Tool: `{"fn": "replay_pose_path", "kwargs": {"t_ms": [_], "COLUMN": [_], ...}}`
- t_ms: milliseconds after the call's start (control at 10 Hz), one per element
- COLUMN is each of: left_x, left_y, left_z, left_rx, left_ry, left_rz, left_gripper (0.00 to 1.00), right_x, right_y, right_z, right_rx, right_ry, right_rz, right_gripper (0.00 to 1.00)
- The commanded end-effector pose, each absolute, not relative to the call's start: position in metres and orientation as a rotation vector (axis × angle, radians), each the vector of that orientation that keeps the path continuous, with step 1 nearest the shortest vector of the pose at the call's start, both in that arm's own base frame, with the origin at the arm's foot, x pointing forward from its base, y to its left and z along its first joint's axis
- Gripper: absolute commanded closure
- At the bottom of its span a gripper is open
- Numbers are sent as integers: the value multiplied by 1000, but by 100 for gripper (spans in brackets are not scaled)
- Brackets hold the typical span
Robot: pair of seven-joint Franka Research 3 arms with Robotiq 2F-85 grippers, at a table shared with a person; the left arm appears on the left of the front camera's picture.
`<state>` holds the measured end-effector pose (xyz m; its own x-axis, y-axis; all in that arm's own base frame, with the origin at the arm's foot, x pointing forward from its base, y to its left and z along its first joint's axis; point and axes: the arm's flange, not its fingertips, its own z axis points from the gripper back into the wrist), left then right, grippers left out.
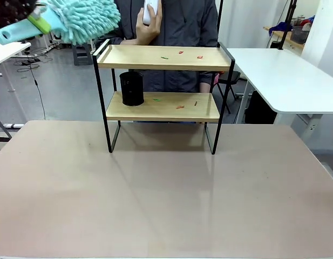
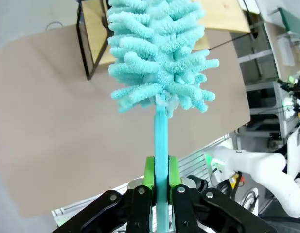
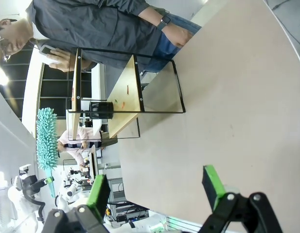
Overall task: Clean the shelf.
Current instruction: Clean the specific tier of the Shelf with the Duster once objects are removed.
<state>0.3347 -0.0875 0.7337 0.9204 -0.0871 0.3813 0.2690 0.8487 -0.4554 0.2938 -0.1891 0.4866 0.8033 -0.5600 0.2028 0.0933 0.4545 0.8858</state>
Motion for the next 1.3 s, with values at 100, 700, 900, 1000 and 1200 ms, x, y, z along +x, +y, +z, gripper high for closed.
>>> {"fn": "replay_pose_path", "kwargs": {"t_ms": [100,700,900,1000,1200], "left_x": [334,366,386,390,400], "left_y": [-68,-136,-168,-182,-204], "left_z": [747,735,723,718,707], "left_rx": [-528,-499,-465,-465,-429], "left_ry": [-382,-369,-370,-372,-341], "left_rz": [-176,-341,-341,-372,-378], "left_gripper": [88,88,88,88,88], "right_x": [296,296,296,296,296], "right_y": [-189,-189,-189,-189,-189], "right_z": [486,486,486,486,486], "right_rx": [1044,1044,1044,1044,1044], "right_ry": [-546,-546,-546,-546,-546], "right_rz": [-403,-403,-403,-403,-403], "right_gripper": [0,0,0,0,0]}}
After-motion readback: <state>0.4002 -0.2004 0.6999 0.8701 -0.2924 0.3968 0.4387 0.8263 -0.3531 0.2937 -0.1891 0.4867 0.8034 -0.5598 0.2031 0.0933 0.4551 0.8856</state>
